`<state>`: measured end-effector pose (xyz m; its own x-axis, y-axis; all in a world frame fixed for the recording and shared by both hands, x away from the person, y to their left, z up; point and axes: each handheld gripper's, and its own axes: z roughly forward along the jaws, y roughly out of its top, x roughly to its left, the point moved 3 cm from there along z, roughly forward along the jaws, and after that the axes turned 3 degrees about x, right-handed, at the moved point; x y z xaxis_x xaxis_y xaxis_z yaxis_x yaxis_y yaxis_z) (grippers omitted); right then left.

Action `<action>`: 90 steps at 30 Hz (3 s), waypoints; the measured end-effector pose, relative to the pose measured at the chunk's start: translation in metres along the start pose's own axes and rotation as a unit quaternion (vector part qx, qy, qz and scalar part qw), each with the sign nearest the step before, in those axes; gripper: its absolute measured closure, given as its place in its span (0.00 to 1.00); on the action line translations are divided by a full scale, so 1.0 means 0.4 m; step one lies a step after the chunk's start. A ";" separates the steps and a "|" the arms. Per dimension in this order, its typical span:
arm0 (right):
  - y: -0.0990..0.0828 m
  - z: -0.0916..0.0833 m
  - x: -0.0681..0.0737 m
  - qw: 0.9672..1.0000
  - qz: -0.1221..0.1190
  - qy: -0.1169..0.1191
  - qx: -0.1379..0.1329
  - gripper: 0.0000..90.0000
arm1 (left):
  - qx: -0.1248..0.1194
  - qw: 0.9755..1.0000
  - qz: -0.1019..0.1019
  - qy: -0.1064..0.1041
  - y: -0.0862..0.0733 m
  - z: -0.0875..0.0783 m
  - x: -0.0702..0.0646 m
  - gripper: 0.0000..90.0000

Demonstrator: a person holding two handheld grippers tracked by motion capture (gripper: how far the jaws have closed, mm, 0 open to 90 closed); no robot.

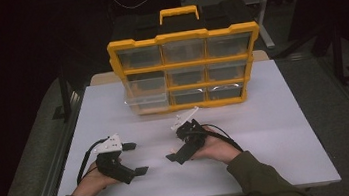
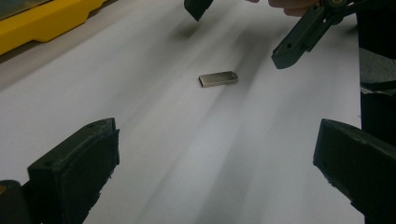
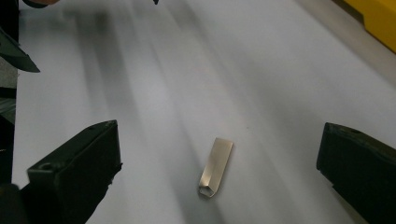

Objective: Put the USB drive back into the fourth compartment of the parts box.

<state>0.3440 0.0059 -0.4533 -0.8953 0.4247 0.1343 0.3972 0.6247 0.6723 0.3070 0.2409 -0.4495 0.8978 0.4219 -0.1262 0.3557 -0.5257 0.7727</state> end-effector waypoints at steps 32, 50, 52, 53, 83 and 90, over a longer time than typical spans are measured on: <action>-0.018 0.022 0.018 1.000 -0.023 -0.012 0.016 0.33 | 0.001 1.000 0.004 -0.004 -0.001 0.002 -0.002 0.00; -0.025 0.037 0.011 0.999 -0.027 -0.018 0.034 0.66 | 0.000 1.000 0.002 -0.002 -0.001 0.001 -0.002 0.00; -0.026 0.037 0.010 0.999 -0.027 -0.019 0.035 0.68 | 0.000 1.000 0.002 -0.002 -0.001 0.001 -0.002 0.00; -0.026 0.037 0.010 0.999 -0.026 -0.019 0.035 0.69 | 0.000 1.000 0.002 -0.002 -0.001 0.001 -0.002 0.00; -0.029 0.045 0.006 0.998 -0.030 -0.028 0.040 0.87 | 0.000 1.000 0.003 -0.002 -0.001 0.001 -0.004 0.00; -0.026 0.033 -0.001 0.999 -0.027 -0.026 0.036 0.87 | -0.001 1.000 0.003 -0.002 -0.001 0.001 -0.004 0.00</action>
<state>0.3428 0.0080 -0.4699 -0.9052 0.4207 0.0600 0.3632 0.6926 0.6232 0.3056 0.2401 -0.4499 0.9013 0.4150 -0.1239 0.3494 -0.5275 0.7744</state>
